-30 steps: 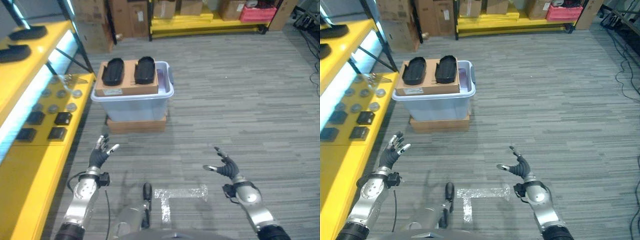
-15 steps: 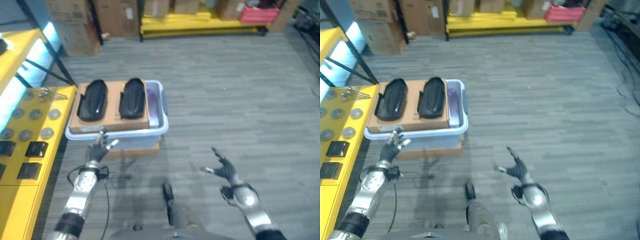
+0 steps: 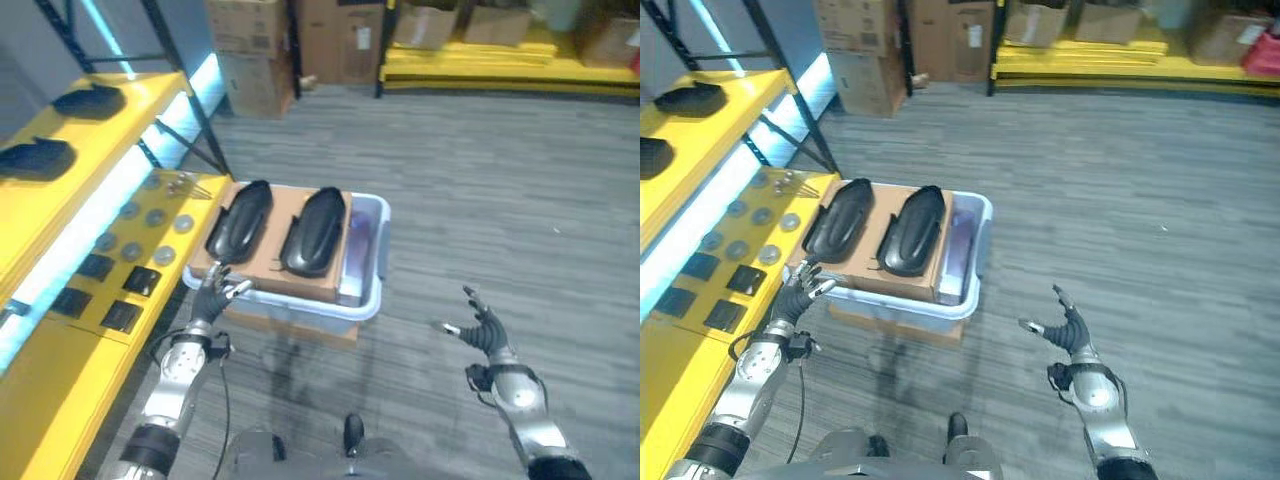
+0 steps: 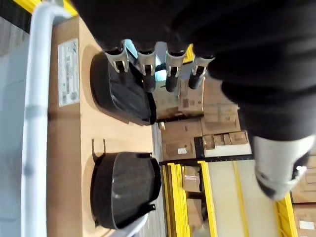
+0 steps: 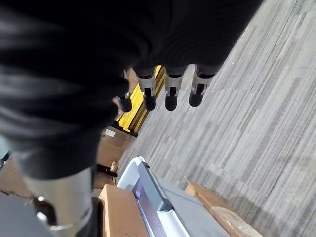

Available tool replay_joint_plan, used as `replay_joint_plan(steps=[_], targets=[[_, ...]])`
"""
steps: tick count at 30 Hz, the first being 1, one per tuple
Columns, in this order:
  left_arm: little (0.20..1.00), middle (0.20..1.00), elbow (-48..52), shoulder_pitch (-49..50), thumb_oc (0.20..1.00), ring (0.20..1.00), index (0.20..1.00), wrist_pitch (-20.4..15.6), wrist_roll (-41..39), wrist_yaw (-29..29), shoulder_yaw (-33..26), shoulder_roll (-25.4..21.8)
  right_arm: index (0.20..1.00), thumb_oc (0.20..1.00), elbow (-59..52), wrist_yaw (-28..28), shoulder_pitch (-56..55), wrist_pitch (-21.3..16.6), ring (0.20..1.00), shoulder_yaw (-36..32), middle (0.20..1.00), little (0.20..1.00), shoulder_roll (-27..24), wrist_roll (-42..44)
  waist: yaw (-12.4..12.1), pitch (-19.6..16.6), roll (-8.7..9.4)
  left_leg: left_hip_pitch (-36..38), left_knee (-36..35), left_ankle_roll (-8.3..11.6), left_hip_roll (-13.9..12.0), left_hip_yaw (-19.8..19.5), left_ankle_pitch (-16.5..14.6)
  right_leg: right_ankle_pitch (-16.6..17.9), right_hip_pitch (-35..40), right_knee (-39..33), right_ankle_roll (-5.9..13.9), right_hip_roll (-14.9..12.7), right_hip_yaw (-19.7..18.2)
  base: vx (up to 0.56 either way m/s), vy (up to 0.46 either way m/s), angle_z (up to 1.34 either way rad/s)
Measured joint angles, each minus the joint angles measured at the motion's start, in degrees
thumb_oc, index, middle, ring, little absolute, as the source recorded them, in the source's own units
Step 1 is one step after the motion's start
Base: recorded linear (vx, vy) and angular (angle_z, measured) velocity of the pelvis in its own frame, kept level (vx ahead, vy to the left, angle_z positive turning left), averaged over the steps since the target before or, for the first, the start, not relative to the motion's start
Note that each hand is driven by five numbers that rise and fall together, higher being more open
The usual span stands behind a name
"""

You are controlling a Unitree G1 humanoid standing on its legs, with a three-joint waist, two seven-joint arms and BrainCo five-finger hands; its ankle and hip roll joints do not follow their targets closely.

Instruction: Move parts from the plastic box to the shelf.

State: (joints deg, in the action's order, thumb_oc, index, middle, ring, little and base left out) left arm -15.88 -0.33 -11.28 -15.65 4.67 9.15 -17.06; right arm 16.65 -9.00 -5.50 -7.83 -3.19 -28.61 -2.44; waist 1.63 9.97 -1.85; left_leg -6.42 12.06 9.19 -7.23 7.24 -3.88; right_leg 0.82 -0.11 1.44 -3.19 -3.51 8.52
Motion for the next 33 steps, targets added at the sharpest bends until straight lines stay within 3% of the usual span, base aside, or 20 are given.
replay_joint_plan(steps=[3, 5, 6, 8, 10, 13, 15, 17, 18, 19, 21, 22, 23, 24, 25, 27, 29, 33], targets=[[1.0, 1.0, -0.45, -0.62, 1.0, 1.0, 1.0, -0.06, 0.03, 0.07, 0.16, -0.09, 1.0, 1.0, 0.09, -0.67, 1.11, 0.02, 1.0, -0.22, 1.0, 1.0, -0.67, 0.46, 0.56, -0.01, -0.18, 0.64, -8.51, 1.63, -2.04, -0.63, 2.46, -0.37, 0.1, -0.34, 1.71, -0.29, 1.7, 0.05, 0.163, 0.25], [1.0, 1.0, -0.56, -0.77, 1.0, 1.0, 1.0, -0.12, 0.08, 0.13, 1.26, 0.0, 1.0, 1.0, 0.38, -1.81, 2.19, 0.17, 1.0, -0.19, 1.0, 1.0, -1.39, 0.42, 0.5, 0.21, -1.8, 0.51, -8.86, 0.26, -3.29, -0.67, 6.44, -0.59, 0.37, -0.39, 3.36, -0.47, 1.79, 0.15, 0.334, 0.21], [1.0, 1.0, -0.56, -0.77, 1.0, 1.0, 1.0, -0.12, 0.08, 0.13, 1.26, 0.0, 1.0, 1.0, 0.38, -1.81, 2.19, 0.17, 1.0, -0.19, 1.0, 1.0, -1.39, 0.42, 0.5, 0.21, -1.8, 0.51, -8.86, 0.26, -3.29, -0.67, 6.44, -0.59, 0.37, -0.39, 3.36, -0.47, 1.79, 0.16, 0.371, -0.07], [1.0, 1.0, -0.25, -0.62, 1.0, 1.0, 1.0, -0.13, 0.16, 0.12, 1.17, -0.45, 1.0, 1.0, 0.24, -2.27, 3.63, 0.3, 1.0, 0.18, 1.0, 1.0, -1.31, 0.37, 0.33, 0.15, -3.02, 2.29, -13.95, -0.38, -2.87, 2.76, 8.0, 0.07, 1.19, -1.36, 6.26, -1.92, 1.59, 0.11, 0.322, 0.04], [1.0, 1.0, 0.25, -0.27, 1.0, 1.0, 1.0, -0.12, 0.22, 0.05, 1.17, -0.71, 1.0, 1.0, 0.26, -2.49, 3.95, 0.31, 1.0, -0.58, 1.0, 1.0, -1.54, 0.69, -0.74, -0.05, -5.83, 3.31, -14.26, -1.43, -2.84, 3.61, 9.41, 0.06, 2.4, -2.13, 9.2, -2.28, 1.28, 0.05, 0.213, -0.06], [1.0, 1.0, 2.41, -0.6, 1.0, 1.0, 1.0, -0.16, 0.2, 0.2, 0.39, -4.4, 1.0, 1.0, 0.67, -2.85, 4.61, 0.48, 1.0, -0.38, 1.0, 1.0, 0.58, 1.08, -1.54, 0.45, -3.25, 2.47, -14.59, -5.99, 3.97, 3.64, 10.24, -1.09, 1.18, -1.55, 12.73, -8.39, -2.21, 0.05, 0.194, 0.2], [1.0, 1.0, 2.99, -0.69, 1.0, 1.0, 1.0, -0.15, 0.22, 1.03, -0.35, -6.69, 1.0, 1.0, 1.59, -3.55, 6.29, 0.73, 1.0, 0.17, 1.0, 1.0, 1.41, 0.99, -2.6, 0.61, -2.31, 1.94, -15.79, -8.17, 7.44, 4.09, 10.33, -0.23, -0.74, -0.13, 13.78, -11.0, -4.71, 0.04, 0.154, 0.16], [1.0, 1.0, 3.11, -1.23, 1.0, 1.0, 1.0, -0.17, 0.5, 1.35, -0.38, -10.02, 1.0, 1.0, 3.34, -4.09, 10.39, 0.77, 1.0, 1.34, 1.0, 1.0, 2.69, 1.01, -3.95, 0.93, -1.75, 1.35, -16.54, -9.3, 8.36, 4.63, 10.31, 0.51, -4.17, 1.94, 15.63, -11.53, -8.12, 0.09, 0.103, -0.19], [1.0, 1.0, 3.08, -1.38, 1.0, 1.0, 1.0, -0.16, 0.77, 1.4, -0.42, -10.63, 1.0, 1.0, 3.88, -4.09, 11.33, 0.75, 1.0, 1.71, 1.0, 1.0, 2.83, 1.01, -4.03, 0.97, -1.41, 1.43, -16.53, -9.6, 7.99, 4.36, 10.18, -1.04, -5.0, 2.47, 17.37, -10.27, -9.99, 0.15, 0.124, -0.12], [1.0, 1.0, 3.11, -1.61, 1.0, 1.0, 1.0, -0.16, 0.89, 1.36, -0.2, -10.78, 1.0, 1.0, 4.06, -4.21, 11.68, 0.73, 1.0, 1.76, 1.0, 1.0, 2.77, 1.03, -3.92, 0.84, -0.99, 1.52, -16.53, -9.67, 7.88, 4.23, 10.23, -1.37, -5.15, 1.6, 17.62, -9.35, -10.86, 0.09, 0.079, 0.01], [1.0, 1.0, 3.13, -1.96, 1.0, 1.0, 1.0, -0.22, 1.16, 1.26, -0.19, -10.88, 1.0, 1.0, 4.5, -4.24, 12.01, 0.64, 1.0, 1.79, 1.0, 1.0, 2.69, 1.03, -3.97, 0.77, -0.28, 1.53, -16.57, -9.8, 7.6, 3.91, 10.13, -1.71, -6.32, 1.43, 17.4, -7.84, -11.18, 0.07, -0.003, 0.13], [1.0, 1.0, 3.28, -4.6, 1.0, 1.0, 1.0, -0.48, 1.17, 1.36, 0.58, -9.27, 1.0, 1.0, 4.36, -6.37, 13.35, 0.67, 1.0, 2.93, 1.0, 1.0, 0.1, 0.65, -4.09, 2.23, -1.27, -0.91, -16.62, -8.89, 4.34, 1.63, 10.76, -2.98, -13.62, 6.02, 12.86, 2.09, -10.91, 0.05, -0.123, 0.65], [1.0, 1.0, 3.62, -5.56, 1.0, 1.0, 1.0, -0.53, 1.2, 1.1, 2.23, -8.96, 1.0, 1.0, 4.54, -7.37, 13.12, 0.74, 1.0, 2.49, 1.0, 1.0, -0.84, 0.42, -2.67, 2.21, -1.07, -1.92, -16.83, -8.12, 4.48, -0.11, 10.78, 0.08, -13.62, 4.55, 9.65, 3.08, -11.32, 0.03, -0.109, 1.06], [1.0, 1.0, 3.95, -5.54, 1.0, 1.0, 1.0, -0.69, 1.17, 1.12, 3.76, -7.95, 1.0, 1.0, 4.51, -8.63, 13.34, 1.04, 1.0, 2.53, 1.0, 1.0, -2.44, -0.12, -2.1, 2.26, -1.73, -2.61, -16.93, -8.0, 3.87, -0.94, 10.65, 2.06, -11.87, 1.68, 7.59, 3.39, -9.27, 0.03, -0.11, 0.85], [1.0, 1.0, 3.95, -5.54, 1.0, 1.0, 1.0, -0.69, 1.17, 1.12, 3.76, -7.95, 1.0, 1.0, 4.51, -8.63, 13.34, 1.04, 1.0, 2.53, 1.0, 1.0, -2.44, -0.12, -2.1, 2.26, -1.73, -2.61, -16.93, -8.0, 3.87, -0.94, 10.65, 2.06, -11.87, 1.68, 7.59, 3.39, -9.27, 0.05, -0.023, 0.34], [1.0, 1.0, 5.97, -4.34, 1.0, 1.0, 1.0, -1.26, 1.14, 1.24, 5.42, -6.28, 1.0, 1.0, 1.82, -11.37, 16.98, 1.26, 1.0, 1.59, 1.0, 1.0, -7.46, -2.78, -2.99, 3.16, -3.12, -4.65, -16.6, -6.79, 2.73, 0.72, 9.31, 4.39, -12.32, -2.11, 6.8, 3.97, -8.21, 0.07, -0.05, 0.03], [1.0, 1.0, 6.4, -3.45, 1.0, 1.0, 1.0, -1.3, 0.95, 1.24, 5.44, -6.34, 1.0, 1.0, 2.13, -13.8, 22.18, 1.75, 1.0, 0.88, 1.0, 1.0, -9.16, -5.31, -4.06, 3.7, -4.21, -5.44, -16.57, -6.54, 1.85, 2.75, 11.05, 5.48, -12.87, -3.75, 6.27, 4.97, -8.83, 0.02, -0.059, -0.2], [1.0, 1.0, 6.07, -5.22, 1.0, 1.0, 1.0, -1.68, -0.04, 1.17, 7.15, -6.06, 1.0, 1.0, 3.42, -17.95, 26.98, 1.87, 1.0, 1.13, 1.0, 1.0, -10.25, -7.08, -4.12, 3.9, -5.38, -7.06, -16.56, -5.86, 1.72, 2.16, 13.22, 6.57, -13.05, -6.06, 5.91, 5.01, -8.27, 0.0, -0.045, 0.03]])
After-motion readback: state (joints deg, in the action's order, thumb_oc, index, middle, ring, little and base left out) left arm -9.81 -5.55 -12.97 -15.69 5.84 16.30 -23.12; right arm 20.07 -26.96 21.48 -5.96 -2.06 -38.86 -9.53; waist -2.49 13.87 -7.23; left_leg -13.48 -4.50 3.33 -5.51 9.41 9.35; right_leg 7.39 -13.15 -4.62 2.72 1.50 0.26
